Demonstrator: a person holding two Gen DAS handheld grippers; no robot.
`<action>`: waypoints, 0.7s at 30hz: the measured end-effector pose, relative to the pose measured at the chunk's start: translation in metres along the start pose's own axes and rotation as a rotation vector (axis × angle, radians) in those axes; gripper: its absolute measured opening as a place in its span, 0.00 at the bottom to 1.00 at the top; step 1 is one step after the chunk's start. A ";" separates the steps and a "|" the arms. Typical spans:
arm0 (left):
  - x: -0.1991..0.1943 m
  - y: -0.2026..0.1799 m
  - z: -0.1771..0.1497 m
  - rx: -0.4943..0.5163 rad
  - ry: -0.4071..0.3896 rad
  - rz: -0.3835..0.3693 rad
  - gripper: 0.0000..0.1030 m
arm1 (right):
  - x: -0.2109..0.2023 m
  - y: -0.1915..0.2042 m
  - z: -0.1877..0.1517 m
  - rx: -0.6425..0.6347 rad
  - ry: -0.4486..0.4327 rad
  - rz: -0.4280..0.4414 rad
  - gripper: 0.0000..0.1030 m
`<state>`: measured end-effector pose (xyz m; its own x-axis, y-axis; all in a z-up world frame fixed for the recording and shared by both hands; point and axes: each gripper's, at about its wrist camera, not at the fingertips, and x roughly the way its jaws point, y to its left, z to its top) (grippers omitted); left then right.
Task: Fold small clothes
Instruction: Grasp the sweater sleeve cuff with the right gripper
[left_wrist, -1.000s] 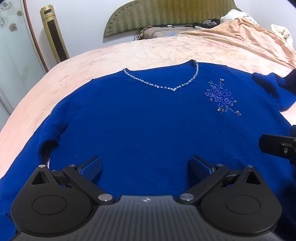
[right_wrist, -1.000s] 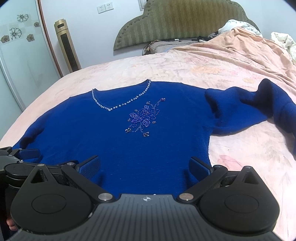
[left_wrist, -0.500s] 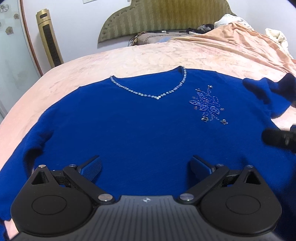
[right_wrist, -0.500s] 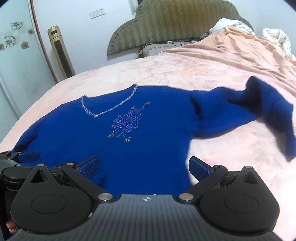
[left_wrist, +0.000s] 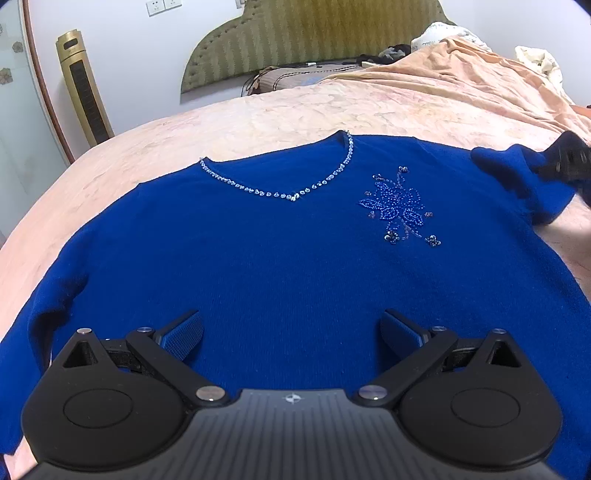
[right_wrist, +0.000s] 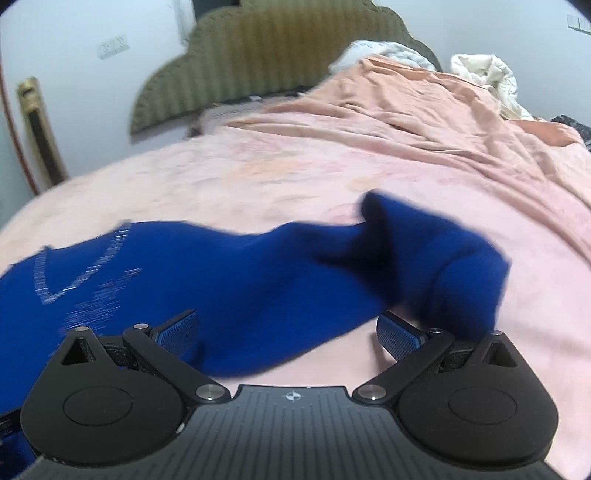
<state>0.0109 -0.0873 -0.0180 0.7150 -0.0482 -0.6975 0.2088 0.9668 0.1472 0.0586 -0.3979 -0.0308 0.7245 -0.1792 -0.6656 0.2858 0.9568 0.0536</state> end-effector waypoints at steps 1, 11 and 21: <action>0.000 0.001 0.000 0.000 0.000 -0.001 1.00 | 0.006 -0.015 0.012 0.012 -0.005 -0.037 1.00; 0.000 0.006 0.000 -0.015 0.008 -0.022 1.00 | -0.040 -0.127 0.072 0.280 -0.265 -0.402 1.00; 0.000 0.000 0.002 0.014 0.011 -0.033 1.00 | 0.030 -0.079 0.009 0.242 0.215 0.205 0.98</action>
<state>0.0119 -0.0879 -0.0164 0.6999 -0.0773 -0.7101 0.2417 0.9611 0.1336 0.0632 -0.4809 -0.0482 0.6414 0.0870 -0.7623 0.3071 0.8814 0.3590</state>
